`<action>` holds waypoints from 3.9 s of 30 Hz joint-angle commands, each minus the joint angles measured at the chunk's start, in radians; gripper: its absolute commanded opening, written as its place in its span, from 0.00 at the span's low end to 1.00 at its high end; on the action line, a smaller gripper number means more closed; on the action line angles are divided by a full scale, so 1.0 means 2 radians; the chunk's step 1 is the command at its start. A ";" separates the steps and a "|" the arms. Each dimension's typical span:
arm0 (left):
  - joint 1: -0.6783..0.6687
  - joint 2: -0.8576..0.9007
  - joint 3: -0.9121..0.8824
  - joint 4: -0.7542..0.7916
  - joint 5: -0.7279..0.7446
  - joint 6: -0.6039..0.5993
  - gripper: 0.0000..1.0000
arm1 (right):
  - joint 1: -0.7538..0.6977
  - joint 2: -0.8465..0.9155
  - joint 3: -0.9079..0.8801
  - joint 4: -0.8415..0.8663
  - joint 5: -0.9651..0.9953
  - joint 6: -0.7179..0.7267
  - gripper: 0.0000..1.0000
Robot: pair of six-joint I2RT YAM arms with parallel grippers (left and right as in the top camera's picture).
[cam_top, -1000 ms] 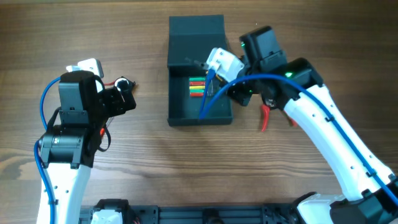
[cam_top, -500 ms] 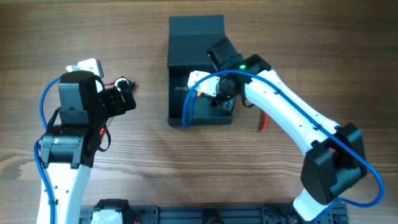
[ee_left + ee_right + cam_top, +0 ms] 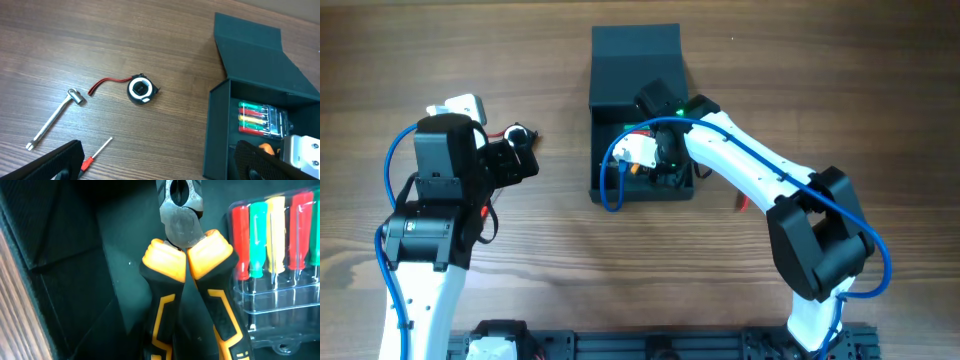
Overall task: Pack container
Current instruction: 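Carry the pliers into the green box and release them, then move the right gripper to the red wire strippers and grasp them, then carry the red wire strippers into the green box and release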
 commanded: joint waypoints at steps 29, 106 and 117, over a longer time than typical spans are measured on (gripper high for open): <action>0.003 0.000 0.009 0.001 -0.003 0.008 1.00 | -0.244 -0.144 0.026 0.019 0.066 0.362 0.77; 0.003 0.000 0.009 0.001 -0.003 0.008 1.00 | -0.097 -0.224 -0.047 0.073 -0.054 -0.052 0.04; 0.003 0.000 0.009 0.001 -0.003 0.008 1.00 | -0.051 -0.088 -0.047 0.134 -0.024 -0.168 0.04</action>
